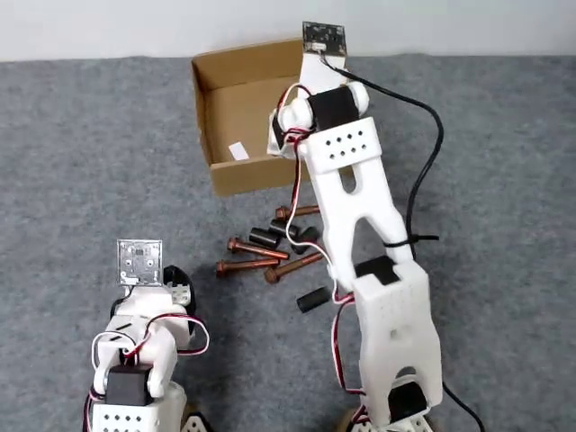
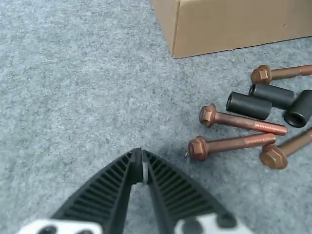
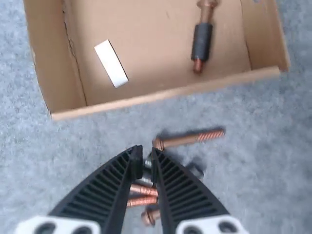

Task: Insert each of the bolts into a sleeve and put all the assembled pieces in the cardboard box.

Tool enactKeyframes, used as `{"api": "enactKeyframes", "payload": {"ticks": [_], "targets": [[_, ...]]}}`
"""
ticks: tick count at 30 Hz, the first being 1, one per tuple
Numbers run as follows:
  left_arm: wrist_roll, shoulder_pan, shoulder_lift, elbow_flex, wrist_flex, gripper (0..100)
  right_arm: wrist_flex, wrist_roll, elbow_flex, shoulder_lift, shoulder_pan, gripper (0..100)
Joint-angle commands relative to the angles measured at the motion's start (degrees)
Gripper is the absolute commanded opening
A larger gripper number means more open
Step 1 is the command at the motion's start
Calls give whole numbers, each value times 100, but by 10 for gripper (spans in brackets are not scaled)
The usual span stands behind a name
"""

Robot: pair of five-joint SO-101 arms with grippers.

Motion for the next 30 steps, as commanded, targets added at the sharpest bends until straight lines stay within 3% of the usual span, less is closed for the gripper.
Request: {"api": "enactKeyframes", "payload": {"ticks": [1, 9, 14, 30], "targets": [[-9, -35, -35, -40, -79, 5, 251, -185, 1037, -892, -40, 30], [-9, -35, -35, -40, -70, 5, 198, -870, 2505, -1042, -374, 73], [-9, -35, -35, -40, -70, 5, 189, -888, 2505, -391, -585, 155], [-9, -35, -35, -40, -70, 5, -303, -862, 2497, 637, -286, 154]]}}
